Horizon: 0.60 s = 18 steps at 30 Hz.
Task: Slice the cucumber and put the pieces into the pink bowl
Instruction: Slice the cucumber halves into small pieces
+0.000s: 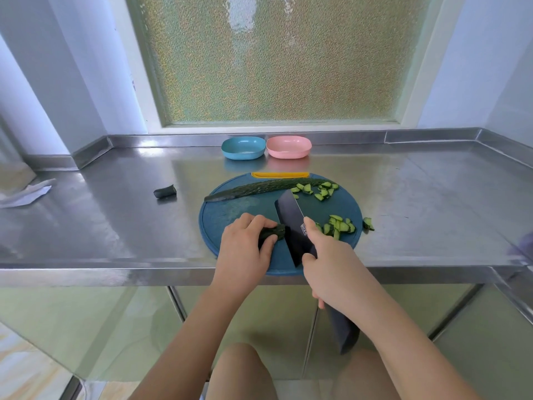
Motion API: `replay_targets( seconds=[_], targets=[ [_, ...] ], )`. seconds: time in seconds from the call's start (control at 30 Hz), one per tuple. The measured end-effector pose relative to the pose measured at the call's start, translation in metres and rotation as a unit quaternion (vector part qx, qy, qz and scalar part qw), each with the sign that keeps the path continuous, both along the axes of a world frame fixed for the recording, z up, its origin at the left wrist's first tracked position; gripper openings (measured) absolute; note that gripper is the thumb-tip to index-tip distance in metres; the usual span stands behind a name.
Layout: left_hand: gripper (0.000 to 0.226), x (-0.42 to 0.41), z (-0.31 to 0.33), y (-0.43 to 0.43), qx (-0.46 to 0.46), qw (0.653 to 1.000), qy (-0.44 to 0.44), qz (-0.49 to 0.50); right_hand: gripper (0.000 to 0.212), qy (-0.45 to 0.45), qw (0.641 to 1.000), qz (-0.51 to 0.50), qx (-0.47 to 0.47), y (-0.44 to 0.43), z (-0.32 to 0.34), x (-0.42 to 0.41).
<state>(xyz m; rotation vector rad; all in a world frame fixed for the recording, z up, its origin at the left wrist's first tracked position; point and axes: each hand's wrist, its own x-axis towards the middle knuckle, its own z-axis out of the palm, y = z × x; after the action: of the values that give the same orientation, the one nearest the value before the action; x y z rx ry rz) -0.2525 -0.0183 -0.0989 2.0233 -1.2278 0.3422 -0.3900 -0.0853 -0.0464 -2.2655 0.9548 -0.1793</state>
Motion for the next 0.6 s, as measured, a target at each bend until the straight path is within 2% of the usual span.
replay_targets(
  seconds=[0.27, 0.6],
  targets=[
    [0.014, -0.0002, -0.0008, -0.0001, -0.004, 1.000, 0.004, 0.003, 0.066, -0.084, 0.995, -0.002, 0.056, -0.0006, 0.0031, -0.0107],
    [0.014, 0.0006, -0.0012, -0.0008, -0.005, 1.000, 0.008, 0.005, 0.066, -0.071, 0.996, 0.000, 0.045, -0.0012, 0.0016, -0.0072]
  ],
)
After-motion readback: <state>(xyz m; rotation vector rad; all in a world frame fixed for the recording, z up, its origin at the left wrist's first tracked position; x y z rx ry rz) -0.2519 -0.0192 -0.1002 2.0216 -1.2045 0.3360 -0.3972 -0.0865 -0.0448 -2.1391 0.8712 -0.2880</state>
